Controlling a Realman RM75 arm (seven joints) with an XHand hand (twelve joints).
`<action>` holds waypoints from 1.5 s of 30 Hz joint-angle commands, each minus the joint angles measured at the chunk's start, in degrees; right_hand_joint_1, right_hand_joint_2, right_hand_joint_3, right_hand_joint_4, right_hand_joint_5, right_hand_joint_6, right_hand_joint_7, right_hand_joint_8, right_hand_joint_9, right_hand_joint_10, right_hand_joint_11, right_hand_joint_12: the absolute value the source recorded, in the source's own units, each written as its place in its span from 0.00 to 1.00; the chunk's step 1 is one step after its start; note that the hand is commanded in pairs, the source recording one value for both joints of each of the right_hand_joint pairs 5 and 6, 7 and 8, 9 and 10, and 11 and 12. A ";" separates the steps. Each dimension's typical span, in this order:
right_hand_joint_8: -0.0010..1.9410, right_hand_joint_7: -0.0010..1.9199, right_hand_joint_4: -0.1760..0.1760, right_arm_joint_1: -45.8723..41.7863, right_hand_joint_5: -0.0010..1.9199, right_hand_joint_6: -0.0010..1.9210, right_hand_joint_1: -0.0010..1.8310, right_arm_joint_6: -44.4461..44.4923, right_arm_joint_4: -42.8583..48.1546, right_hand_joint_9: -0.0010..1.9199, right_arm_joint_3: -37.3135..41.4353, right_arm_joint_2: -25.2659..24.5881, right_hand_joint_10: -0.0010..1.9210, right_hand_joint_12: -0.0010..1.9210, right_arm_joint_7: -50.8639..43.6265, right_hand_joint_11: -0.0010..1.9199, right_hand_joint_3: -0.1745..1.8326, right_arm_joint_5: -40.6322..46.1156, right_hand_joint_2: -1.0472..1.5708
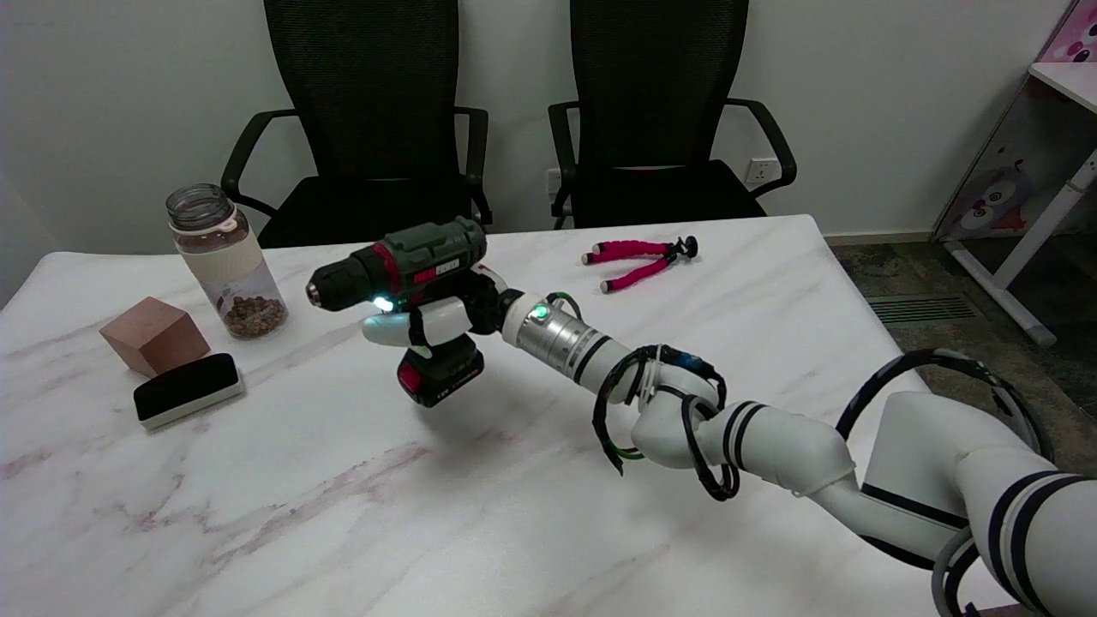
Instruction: Pick up the power screwdriver.
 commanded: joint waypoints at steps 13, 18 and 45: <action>0.99 1.00 0.81 5.81 1.00 1.00 0.55 -9.76 -17.65 1.00 9.07 7.95 1.00 1.00 -0.25 1.00 0.40 0.24 0.92; 0.99 1.00 0.99 8.08 1.00 1.00 0.55 -11.43 -18.19 1.00 10.46 8.93 1.00 1.00 -0.09 1.00 0.40 0.24 0.93; 0.75 0.76 0.50 10.80 0.76 0.76 0.52 -18.56 -22.60 1.00 9.75 10.31 1.00 1.00 -0.53 1.00 0.45 5.43 0.78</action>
